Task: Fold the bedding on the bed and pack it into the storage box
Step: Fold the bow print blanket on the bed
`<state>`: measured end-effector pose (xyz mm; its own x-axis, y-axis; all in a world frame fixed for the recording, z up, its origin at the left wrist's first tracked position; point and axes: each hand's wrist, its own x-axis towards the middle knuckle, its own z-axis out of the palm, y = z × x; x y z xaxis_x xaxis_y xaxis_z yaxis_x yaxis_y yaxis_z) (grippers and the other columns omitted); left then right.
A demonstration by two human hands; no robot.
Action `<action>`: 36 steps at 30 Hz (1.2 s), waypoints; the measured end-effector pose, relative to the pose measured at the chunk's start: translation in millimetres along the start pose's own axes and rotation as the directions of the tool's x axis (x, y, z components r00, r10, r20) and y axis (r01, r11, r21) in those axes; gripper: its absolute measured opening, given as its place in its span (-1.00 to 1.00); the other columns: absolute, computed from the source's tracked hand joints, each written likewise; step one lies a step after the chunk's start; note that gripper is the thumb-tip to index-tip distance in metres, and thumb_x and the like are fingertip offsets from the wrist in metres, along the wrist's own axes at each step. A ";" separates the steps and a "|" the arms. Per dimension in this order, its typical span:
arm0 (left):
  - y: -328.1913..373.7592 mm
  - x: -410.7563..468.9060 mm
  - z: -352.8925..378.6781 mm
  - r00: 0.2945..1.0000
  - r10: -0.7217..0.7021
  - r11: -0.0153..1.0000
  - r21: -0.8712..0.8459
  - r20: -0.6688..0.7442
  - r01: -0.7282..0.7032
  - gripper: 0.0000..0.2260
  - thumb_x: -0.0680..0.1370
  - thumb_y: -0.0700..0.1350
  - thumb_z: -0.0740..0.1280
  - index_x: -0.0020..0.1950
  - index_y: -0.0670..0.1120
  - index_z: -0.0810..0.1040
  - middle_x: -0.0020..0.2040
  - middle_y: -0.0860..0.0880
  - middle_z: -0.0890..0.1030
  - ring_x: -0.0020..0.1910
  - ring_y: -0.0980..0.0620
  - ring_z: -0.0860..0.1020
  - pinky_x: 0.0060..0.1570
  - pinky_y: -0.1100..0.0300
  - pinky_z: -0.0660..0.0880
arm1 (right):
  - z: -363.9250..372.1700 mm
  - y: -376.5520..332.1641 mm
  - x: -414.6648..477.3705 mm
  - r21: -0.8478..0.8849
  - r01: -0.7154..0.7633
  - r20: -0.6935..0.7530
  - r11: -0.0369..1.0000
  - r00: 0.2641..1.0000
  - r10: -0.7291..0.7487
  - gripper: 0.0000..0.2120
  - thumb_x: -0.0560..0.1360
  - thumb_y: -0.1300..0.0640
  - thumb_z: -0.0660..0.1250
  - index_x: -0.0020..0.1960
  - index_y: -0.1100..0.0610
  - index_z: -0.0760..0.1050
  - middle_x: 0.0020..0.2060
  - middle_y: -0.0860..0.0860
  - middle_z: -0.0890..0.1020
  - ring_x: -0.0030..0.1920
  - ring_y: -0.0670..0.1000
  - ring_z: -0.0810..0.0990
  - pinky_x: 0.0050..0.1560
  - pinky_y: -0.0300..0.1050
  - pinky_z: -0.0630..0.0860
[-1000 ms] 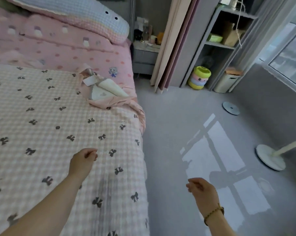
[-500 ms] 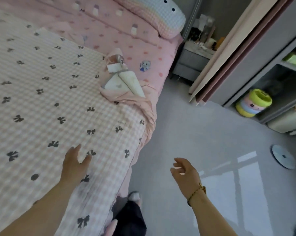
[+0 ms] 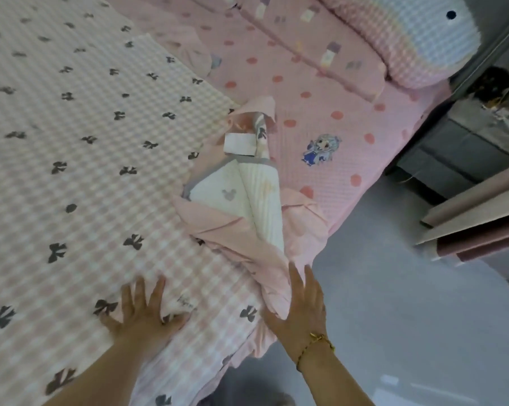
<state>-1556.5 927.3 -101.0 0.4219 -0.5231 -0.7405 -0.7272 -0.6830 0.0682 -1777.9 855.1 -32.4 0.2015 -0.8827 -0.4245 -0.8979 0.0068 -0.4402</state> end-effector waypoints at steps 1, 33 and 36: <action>2.9 3.7 0.4 1.000 -0.002 1.000 0.017 -0.003 0.002 -0.20 0.44 0.44 -0.03 0.42 0.15 -0.45 0.45 -0.04 -0.45 0.45 -0.10 -0.40 0.38 -0.28 -0.14 | -3.4 -7.7 21.8 -0.058 0.041 0.012 0.997 0.999 -0.041 -0.08 0.51 -0.14 0.22 0.38 0.00 -0.51 0.47 -0.02 -0.32 0.49 0.04 -0.27 0.48 -0.03 -0.18; 19.3 27.6 4.0 0.989 -0.136 0.991 -0.007 0.054 0.137 0.18 -0.30 0.55 -0.57 0.24 0.03 -0.54 0.22 0.12 -0.57 0.44 -0.02 -0.41 0.36 -0.15 -0.30 | -96.5 126.8 219.7 0.219 -0.432 -0.127 0.875 0.876 0.465 -0.47 0.41 0.06 0.16 0.17 0.48 0.42 0.13 0.42 0.49 0.14 0.36 0.46 0.16 0.11 0.38; 19.0 27.8 7.3 0.990 -0.132 0.991 0.012 0.043 0.131 0.15 -0.29 0.54 -0.59 0.22 0.03 -0.58 0.20 0.08 -0.60 0.43 -0.04 -0.43 0.37 -0.19 -0.29 | -94.8 124.0 221.4 0.203 -0.369 -0.070 0.907 0.918 0.390 -0.64 0.52 0.26 0.20 0.28 0.37 0.38 0.24 0.30 0.45 0.21 0.27 0.42 0.18 0.04 0.34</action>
<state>-1562.6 903.5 -125.1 0.4903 -0.4064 -0.7710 -0.6720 -0.7396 -0.0375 -1881.8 616.0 -105.9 -0.1924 -0.8410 -0.5057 -0.8089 0.4277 -0.4034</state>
